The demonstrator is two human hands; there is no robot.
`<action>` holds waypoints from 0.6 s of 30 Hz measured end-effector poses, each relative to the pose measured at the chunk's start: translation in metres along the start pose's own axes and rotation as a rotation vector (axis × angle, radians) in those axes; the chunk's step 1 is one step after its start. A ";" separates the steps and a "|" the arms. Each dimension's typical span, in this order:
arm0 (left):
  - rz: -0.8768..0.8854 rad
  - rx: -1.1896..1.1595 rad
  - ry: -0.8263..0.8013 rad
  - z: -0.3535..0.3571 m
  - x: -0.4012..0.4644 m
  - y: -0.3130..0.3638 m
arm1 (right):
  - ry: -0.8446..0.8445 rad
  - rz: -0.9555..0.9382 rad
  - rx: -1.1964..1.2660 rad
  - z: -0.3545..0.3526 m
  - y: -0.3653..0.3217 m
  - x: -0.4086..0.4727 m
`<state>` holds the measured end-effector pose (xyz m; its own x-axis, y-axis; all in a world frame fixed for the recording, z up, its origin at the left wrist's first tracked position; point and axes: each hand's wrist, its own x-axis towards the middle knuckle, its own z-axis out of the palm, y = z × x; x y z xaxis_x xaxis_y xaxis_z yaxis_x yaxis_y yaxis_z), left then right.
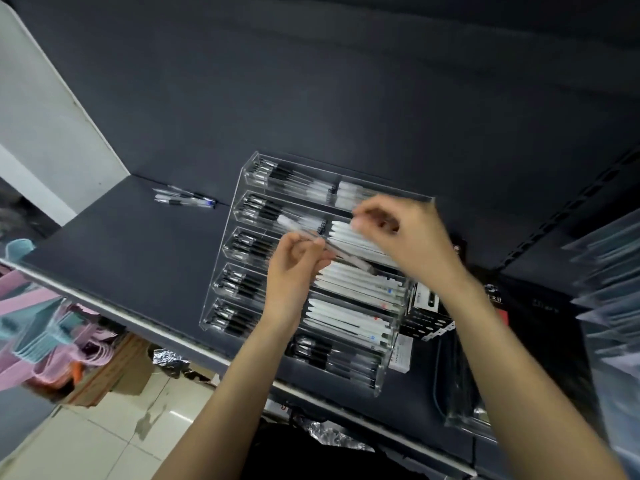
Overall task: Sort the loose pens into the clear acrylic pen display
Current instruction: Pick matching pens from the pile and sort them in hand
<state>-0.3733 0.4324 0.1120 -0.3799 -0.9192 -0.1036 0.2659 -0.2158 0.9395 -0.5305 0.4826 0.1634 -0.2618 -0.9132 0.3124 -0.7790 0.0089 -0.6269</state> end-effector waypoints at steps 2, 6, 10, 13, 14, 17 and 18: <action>0.088 0.049 -0.045 0.012 0.003 0.008 | -0.016 0.003 -0.031 0.007 -0.010 -0.017; 0.267 0.252 -0.126 0.027 0.020 0.019 | 0.194 0.038 -0.013 -0.006 0.007 -0.016; 0.564 0.957 0.005 0.016 0.066 0.010 | 0.274 0.116 -0.310 -0.024 0.040 0.003; 0.705 1.351 -0.014 0.010 0.090 0.001 | 0.189 0.113 -0.453 -0.027 0.053 0.021; 0.727 1.404 -0.025 0.010 0.094 0.000 | 0.153 0.092 -0.471 -0.027 0.054 0.027; 0.752 1.435 -0.038 0.011 0.098 -0.002 | 0.020 0.077 -0.429 -0.024 0.057 0.039; 0.746 1.424 -0.040 0.011 0.098 -0.002 | -0.024 0.094 -0.403 -0.023 0.058 0.042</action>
<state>-0.4206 0.3462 0.1034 -0.5775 -0.6601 0.4803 -0.5984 0.7425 0.3009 -0.5996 0.4545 0.1569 -0.3328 -0.9100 0.2474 -0.9144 0.2474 -0.3203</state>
